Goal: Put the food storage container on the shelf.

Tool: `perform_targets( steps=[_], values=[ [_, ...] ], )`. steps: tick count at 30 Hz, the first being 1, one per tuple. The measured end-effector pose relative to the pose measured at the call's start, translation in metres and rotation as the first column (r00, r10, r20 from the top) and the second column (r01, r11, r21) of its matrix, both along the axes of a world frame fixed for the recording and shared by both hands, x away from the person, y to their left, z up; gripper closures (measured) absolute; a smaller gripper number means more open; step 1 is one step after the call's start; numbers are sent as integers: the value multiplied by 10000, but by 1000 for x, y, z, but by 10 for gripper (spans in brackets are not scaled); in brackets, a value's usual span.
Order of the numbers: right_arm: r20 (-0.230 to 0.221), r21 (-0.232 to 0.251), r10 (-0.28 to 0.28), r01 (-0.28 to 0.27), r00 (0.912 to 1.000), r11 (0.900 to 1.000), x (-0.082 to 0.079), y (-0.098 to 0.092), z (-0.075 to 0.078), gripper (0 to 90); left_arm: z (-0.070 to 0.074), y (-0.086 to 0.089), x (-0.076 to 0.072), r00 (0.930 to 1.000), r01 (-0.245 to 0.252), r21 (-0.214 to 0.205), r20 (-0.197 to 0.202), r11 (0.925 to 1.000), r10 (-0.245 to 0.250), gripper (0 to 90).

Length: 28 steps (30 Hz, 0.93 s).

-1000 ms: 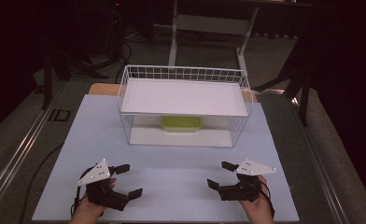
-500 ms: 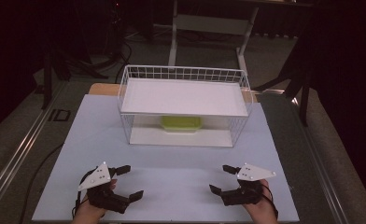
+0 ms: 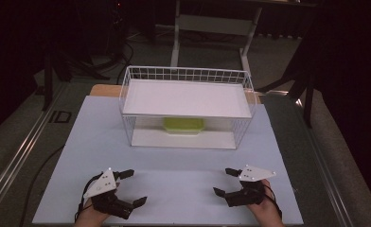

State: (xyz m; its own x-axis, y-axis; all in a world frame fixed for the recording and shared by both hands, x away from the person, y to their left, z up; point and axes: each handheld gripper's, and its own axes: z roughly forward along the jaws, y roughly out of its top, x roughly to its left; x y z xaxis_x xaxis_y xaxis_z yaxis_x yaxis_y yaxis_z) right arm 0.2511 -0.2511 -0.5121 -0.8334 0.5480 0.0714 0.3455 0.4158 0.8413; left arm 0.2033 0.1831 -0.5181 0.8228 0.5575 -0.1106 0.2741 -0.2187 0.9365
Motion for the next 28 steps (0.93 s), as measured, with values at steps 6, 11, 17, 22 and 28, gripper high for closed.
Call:
perform_targets(
  steps=[6,11,17,22,28],
  values=[
    [62,244,12,-13,10000,9997,1,-2,2,154,-2,-1,2,10000,48,167,20,9998,-49,16],
    [-94,419,-72,76,9999,9991,2,-4,3,153,-2,2,4,9999,-131,-1,-41,9999,131,16],
    [-286,418,-140,152,9995,9990,4,-5,1,153,-2,8,5,9989,-434,-195,-189,9989,430,17],
    [-306,399,-114,126,9995,9991,4,-4,0,153,-2,7,6,9991,-376,-151,-223,9992,373,17],
    [-395,404,-113,129,9992,9991,4,-3,0,153,-3,6,6,9991,-332,-124,-256,9994,328,16]
  ],
)
